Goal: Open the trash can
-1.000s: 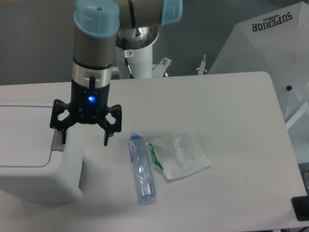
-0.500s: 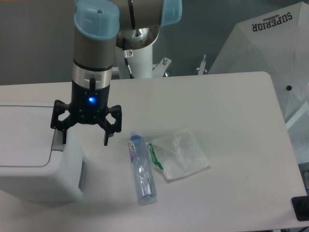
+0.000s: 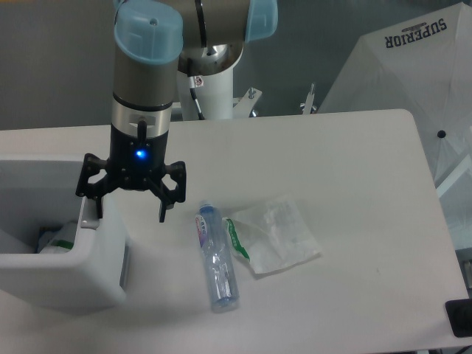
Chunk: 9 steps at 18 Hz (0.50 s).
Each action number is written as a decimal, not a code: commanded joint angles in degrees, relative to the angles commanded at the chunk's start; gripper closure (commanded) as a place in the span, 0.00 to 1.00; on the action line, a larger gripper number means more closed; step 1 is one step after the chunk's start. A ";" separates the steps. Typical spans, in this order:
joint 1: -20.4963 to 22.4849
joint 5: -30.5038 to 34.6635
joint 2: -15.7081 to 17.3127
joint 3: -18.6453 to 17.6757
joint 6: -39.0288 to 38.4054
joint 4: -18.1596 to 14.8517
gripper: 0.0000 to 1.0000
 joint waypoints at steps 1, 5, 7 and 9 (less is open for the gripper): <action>0.00 0.00 0.09 0.70 0.09 -0.09 0.00; 0.96 0.09 0.00 4.13 0.88 0.00 0.00; 2.63 0.17 0.00 4.84 1.75 0.00 0.00; 4.04 0.35 0.17 4.84 3.51 0.00 0.00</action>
